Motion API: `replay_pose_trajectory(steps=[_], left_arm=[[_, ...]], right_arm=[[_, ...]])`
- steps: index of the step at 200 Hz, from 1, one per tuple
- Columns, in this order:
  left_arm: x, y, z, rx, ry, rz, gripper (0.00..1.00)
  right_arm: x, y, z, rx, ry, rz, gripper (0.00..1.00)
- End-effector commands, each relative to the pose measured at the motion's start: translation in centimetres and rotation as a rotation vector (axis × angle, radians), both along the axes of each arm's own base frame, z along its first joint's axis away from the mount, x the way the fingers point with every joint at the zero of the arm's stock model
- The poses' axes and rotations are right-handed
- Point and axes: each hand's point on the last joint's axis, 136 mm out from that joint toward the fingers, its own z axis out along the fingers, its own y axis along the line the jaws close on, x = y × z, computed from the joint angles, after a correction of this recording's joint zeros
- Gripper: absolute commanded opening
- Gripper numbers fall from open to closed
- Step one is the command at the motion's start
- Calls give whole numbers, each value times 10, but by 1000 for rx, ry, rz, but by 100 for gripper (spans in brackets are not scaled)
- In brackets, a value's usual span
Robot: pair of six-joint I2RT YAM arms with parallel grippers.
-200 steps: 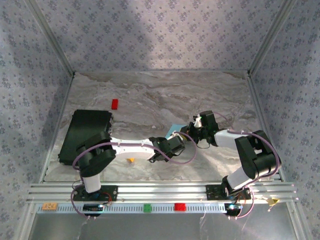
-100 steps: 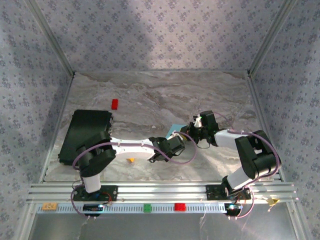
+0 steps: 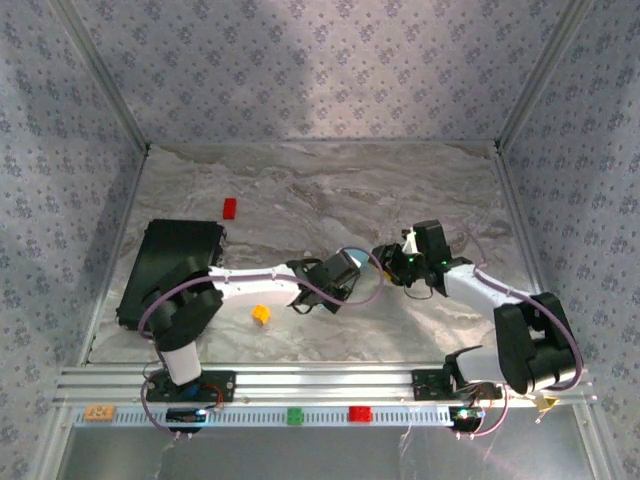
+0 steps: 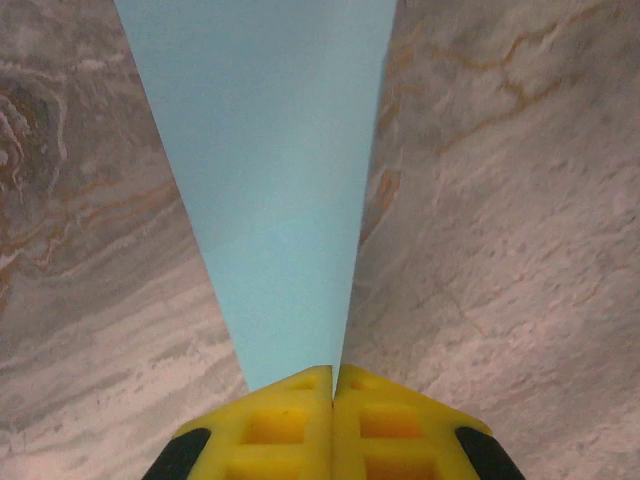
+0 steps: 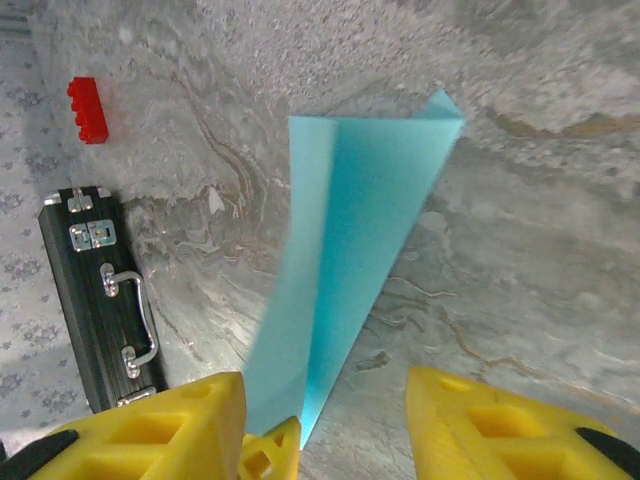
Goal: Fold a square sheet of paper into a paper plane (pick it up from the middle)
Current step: Fold the wing for the fifth time at the center of the table.
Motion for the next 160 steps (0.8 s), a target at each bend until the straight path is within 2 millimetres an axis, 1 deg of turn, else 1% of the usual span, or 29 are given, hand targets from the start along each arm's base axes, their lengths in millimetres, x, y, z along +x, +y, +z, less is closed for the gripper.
replay_pose_trajectory(steps=[1, 28, 70, 109, 160], left_arm=[[-10, -15, 13, -138, 109, -29, 0], [-11, -17, 10, -175, 165, -30, 0], [-10, -19, 4, -214, 225, -18, 0], [-8, -19, 0, -250, 262, -3, 0], [-10, -26, -4, -303, 334, -9, 0]], right_arm=[[-6, -13, 0, -52, 7, -20, 48], [-8, -16, 2, -45, 0, -31, 49], [-9, -14, 3, -24, -3, -32, 49], [-10, -7, 3, 2, -12, -18, 48], [-12, 3, 1, 14, -12, 3, 46]])
